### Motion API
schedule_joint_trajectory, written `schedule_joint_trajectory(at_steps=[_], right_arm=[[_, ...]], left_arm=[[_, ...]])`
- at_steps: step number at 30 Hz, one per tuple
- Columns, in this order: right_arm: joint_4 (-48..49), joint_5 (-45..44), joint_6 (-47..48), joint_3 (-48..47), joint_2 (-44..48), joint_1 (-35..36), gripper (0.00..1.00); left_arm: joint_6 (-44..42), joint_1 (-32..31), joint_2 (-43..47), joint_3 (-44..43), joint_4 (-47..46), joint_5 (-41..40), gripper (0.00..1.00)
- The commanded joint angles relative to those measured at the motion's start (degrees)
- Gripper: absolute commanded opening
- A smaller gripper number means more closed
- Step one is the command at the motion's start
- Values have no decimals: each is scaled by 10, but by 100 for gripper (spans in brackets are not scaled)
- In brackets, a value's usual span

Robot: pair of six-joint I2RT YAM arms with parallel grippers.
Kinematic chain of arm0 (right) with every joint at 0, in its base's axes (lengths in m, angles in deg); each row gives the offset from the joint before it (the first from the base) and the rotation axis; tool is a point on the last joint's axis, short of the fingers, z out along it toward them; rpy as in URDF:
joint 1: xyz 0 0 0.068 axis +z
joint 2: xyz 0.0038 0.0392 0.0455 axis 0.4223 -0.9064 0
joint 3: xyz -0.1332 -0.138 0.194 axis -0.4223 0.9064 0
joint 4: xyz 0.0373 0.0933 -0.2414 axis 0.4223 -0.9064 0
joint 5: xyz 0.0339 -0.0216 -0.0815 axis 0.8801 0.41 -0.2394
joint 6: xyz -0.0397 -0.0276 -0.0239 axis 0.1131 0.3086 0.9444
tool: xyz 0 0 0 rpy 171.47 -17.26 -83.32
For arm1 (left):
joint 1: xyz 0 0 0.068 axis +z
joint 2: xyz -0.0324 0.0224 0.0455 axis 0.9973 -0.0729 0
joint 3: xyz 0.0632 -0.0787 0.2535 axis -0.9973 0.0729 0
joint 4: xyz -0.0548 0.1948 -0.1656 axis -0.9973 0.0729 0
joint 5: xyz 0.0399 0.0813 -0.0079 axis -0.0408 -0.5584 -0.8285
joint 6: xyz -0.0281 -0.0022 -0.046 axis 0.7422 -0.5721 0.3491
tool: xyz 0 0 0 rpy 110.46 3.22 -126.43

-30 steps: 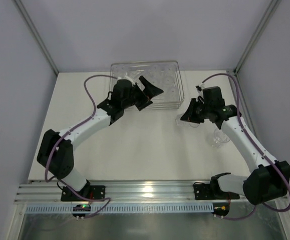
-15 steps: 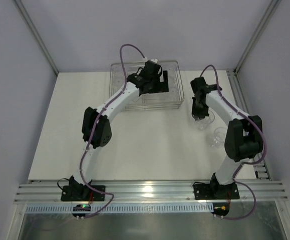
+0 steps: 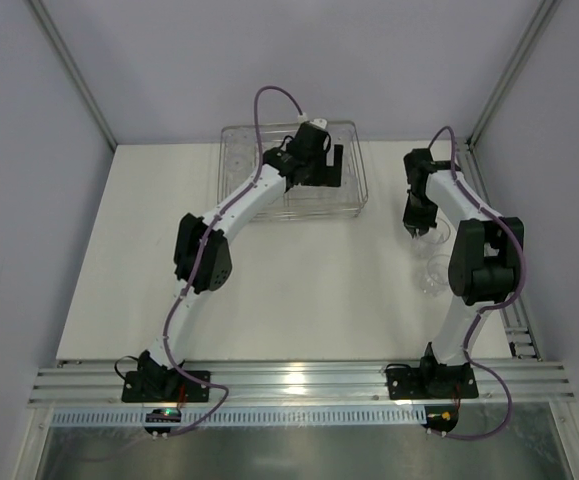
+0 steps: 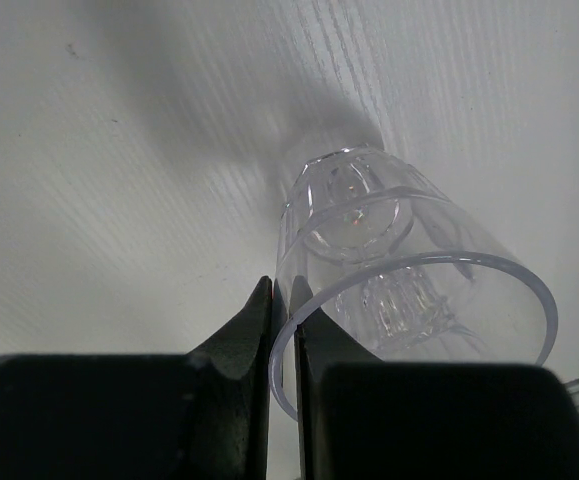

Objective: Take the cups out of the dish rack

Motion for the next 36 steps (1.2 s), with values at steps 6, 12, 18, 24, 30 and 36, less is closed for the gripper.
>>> schedule_joint_trajectory(at_steps=[6, 12, 18, 24, 30, 36], right_arm=[[-5, -9, -12, -10, 4, 2, 8], [-7, -1, -10, -10, 3, 0, 43], [-4, 16, -11, -4, 12, -1, 72], [-2, 39, -10, -5, 21, -1, 74], [6, 59, -13, 9, 46, -1, 74], [10, 67, -13, 16, 68, -1, 74]], left_arm=[[-22, -16, -41, -33, -94, 67, 100], [-38, -24, -65, -31, -131, 86, 100], [-43, -34, -84, -32, -173, 41, 100], [-55, -43, -104, -24, -209, -9, 100], [-56, -45, -121, -17, -227, -69, 98], [-61, -45, -106, 8, -211, -92, 57]])
